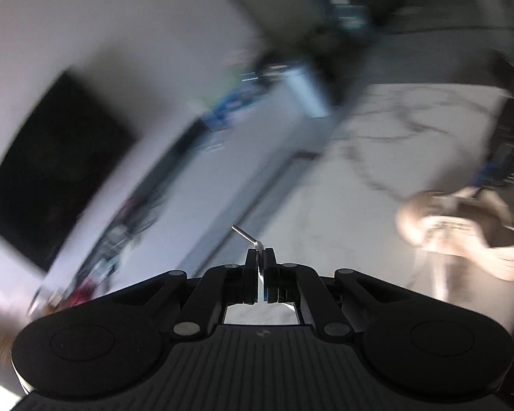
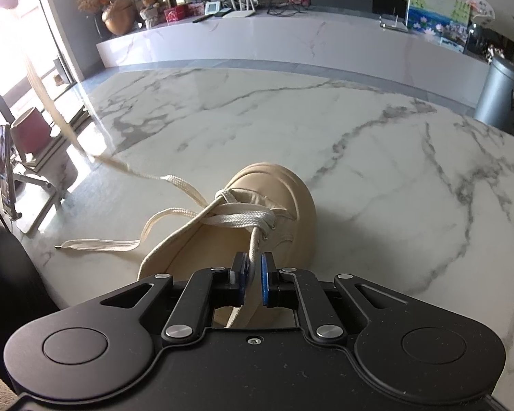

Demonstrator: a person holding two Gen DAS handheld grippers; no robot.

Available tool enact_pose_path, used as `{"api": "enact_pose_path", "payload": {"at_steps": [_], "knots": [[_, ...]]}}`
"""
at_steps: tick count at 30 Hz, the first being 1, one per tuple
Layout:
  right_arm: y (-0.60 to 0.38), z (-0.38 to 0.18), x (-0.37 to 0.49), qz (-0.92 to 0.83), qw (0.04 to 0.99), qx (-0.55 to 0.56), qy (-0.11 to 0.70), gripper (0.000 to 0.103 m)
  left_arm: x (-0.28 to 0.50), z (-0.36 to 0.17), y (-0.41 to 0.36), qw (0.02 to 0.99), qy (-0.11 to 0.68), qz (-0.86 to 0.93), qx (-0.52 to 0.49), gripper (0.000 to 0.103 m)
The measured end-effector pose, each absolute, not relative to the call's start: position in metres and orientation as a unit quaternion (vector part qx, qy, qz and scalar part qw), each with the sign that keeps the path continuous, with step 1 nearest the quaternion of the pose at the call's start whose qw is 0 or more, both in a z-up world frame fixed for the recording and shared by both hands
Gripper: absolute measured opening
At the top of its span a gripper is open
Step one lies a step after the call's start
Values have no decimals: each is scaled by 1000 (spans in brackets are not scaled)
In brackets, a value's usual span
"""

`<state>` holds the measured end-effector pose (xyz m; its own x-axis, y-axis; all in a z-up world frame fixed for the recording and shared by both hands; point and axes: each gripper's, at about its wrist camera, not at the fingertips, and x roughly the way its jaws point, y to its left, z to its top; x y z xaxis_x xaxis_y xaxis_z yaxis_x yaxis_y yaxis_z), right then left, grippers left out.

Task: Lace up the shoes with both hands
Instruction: 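Draw the lace out to its full length with the left tool until taut, then grasp the lace tip with the right tool while the left tool opens and releases it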

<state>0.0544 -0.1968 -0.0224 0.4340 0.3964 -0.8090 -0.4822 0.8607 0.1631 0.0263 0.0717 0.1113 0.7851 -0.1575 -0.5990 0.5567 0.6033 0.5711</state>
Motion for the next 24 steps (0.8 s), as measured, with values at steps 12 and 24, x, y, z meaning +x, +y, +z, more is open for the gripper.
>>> {"api": "enact_pose_path", "payload": {"at_steps": [12, 24], "knots": [[-219, -29, 57, 271, 842, 7, 466, 5, 34, 29, -47, 732, 322, -455, 392, 2], [-233, -33, 59, 300, 836, 33, 459, 5, 64, -25, -90, 626, 391, -497, 457, 2]]}}
